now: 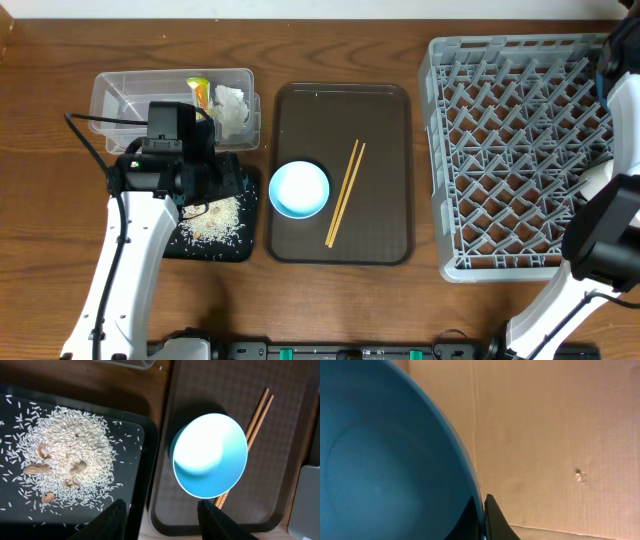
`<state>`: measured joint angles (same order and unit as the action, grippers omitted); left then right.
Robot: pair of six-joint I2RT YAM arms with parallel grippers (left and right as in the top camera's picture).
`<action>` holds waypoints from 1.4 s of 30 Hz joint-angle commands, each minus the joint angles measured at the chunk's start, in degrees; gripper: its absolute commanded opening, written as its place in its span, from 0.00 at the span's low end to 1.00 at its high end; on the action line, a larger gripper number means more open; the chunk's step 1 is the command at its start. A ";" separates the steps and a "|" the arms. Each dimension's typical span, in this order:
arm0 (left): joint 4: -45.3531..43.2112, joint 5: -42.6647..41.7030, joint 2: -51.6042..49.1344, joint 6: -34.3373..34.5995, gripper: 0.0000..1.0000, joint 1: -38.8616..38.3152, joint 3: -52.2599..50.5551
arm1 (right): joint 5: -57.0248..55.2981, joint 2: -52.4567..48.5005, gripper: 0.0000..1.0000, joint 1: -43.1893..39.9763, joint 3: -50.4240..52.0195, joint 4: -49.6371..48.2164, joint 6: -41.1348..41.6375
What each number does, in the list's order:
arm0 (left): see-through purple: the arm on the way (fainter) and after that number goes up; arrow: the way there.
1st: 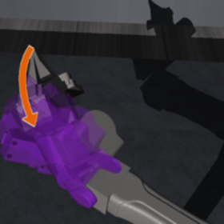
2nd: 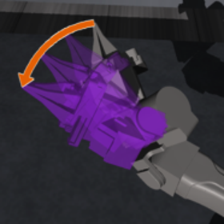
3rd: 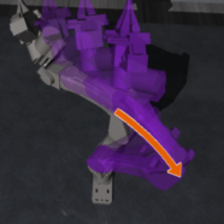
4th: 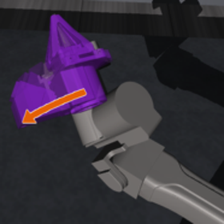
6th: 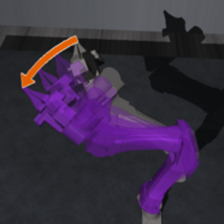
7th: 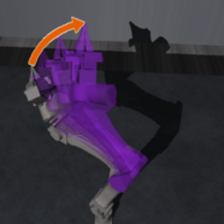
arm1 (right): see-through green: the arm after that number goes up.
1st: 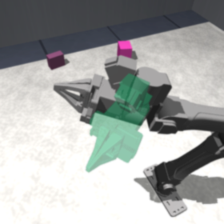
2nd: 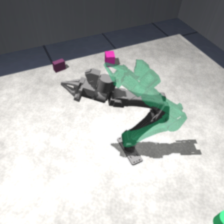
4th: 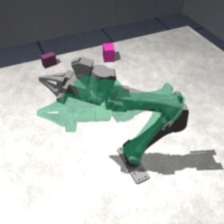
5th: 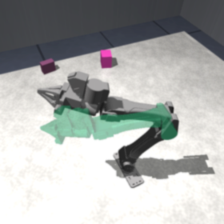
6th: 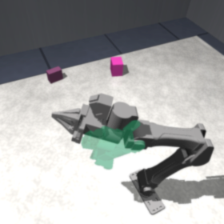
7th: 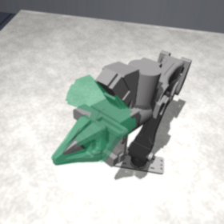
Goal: Sort waste into correct bins and load items into the dishwasher rack
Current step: 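Carry the blue plate with the right gripper and stand it in the rack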
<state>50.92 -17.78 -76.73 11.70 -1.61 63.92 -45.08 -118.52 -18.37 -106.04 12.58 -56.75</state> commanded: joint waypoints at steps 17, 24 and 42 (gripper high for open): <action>-0.17 0.50 0.33 -0.96 0.49 -0.07 0.44 | -1.62 -2.03 0.01 3.58 0.02 11.08 18.32; -0.15 0.50 0.33 -0.96 0.49 -0.09 0.44 | -1.62 -2.01 0.01 6.32 0.02 18.05 25.57; -0.15 0.50 0.33 -0.96 0.49 -0.09 0.44 | 12.92 11.13 0.86 6.84 0.02 24.55 36.63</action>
<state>50.74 -17.80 -76.73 11.70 -1.61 63.92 -39.97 -114.65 -11.86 -105.95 37.15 -21.45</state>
